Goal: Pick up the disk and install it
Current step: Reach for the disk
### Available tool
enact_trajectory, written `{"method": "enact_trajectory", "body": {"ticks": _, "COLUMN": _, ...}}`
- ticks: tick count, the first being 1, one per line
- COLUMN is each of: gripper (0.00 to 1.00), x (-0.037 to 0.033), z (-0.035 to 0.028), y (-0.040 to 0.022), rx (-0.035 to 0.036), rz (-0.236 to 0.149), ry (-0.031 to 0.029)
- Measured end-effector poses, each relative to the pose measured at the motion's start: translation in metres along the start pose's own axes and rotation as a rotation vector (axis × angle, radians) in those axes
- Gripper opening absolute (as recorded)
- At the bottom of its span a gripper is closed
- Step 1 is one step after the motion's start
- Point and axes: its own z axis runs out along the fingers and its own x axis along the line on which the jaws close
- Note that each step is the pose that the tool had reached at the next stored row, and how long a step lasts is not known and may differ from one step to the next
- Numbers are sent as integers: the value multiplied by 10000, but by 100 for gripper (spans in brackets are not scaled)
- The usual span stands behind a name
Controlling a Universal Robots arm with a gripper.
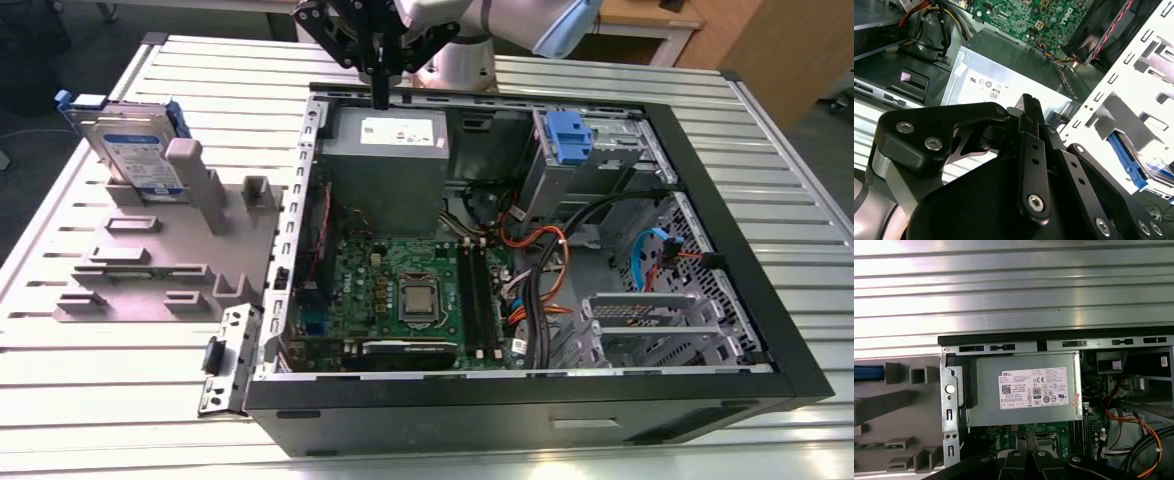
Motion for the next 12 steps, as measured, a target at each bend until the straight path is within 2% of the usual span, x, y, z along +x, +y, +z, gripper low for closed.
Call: {"method": "enact_trajectory", "body": {"ticks": 12, "gripper": 11, "x": 10, "z": 0, "y": -1, "rx": 1, "rz": -1, "ry": 0}}
